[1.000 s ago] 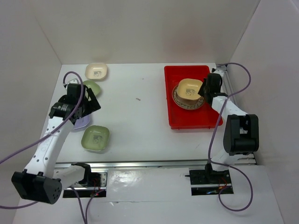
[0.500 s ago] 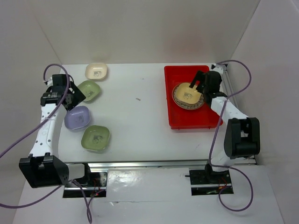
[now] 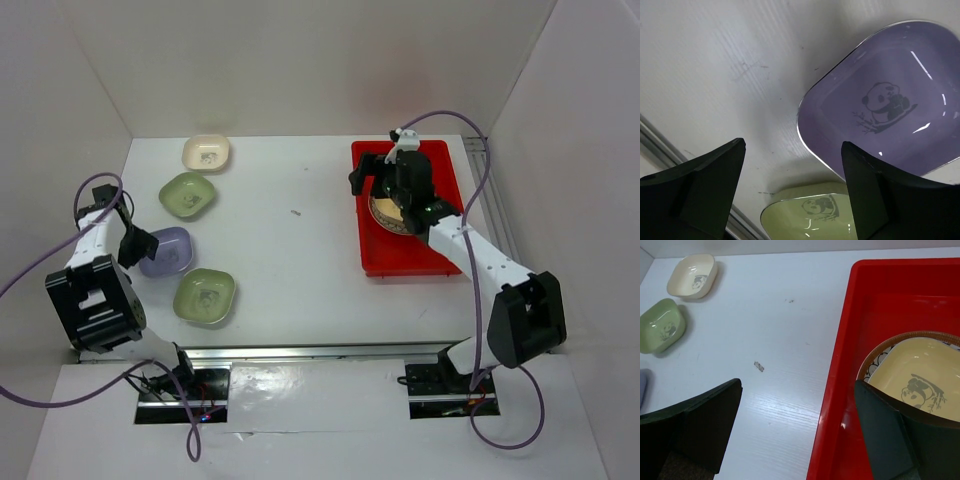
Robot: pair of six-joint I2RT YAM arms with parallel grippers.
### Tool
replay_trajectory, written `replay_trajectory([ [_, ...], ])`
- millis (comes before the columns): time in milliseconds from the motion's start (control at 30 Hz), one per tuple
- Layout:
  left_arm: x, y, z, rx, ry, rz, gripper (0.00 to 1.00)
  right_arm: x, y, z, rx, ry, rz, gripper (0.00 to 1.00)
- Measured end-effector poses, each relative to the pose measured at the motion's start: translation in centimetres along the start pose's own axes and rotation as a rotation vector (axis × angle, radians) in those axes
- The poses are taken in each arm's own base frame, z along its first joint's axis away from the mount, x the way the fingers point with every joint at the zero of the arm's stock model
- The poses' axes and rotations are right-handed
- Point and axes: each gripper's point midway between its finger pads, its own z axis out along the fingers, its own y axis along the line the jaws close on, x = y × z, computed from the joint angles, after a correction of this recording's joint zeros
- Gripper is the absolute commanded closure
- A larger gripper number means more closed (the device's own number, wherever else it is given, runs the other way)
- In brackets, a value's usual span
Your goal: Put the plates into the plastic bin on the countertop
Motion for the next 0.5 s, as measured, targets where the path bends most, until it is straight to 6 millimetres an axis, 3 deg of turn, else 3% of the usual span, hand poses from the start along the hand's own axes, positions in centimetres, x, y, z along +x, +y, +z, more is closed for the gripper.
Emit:
replay_trajectory([
  [133, -0.5, -0.8, 0.2, 0.036, -0.015, 0.004, 0.20, -0.7, 0.7, -0.9, -0.032, -0.012, -0.010, 0.00],
  [233, -0.9, -1.4, 0.6, 0.053, -0.027, 0.003, 0.20, -2.1, 1.8, -2.1, -0.068, -0.048, -0.014, 0.00],
  [400, -0.2, -1.7, 3.3, 0.017, 0.021, 0.013, 0.25, -3.8, 3.7, -4.1, -0.120, -0.098, -0.030, 0.00],
  [500, 1.1, -1.2, 4.9, -0.023, 0.074, 0.028, 0.39, -4.2, 4.4, -4.7, -0.132, -0.113, -0.040, 0.00],
])
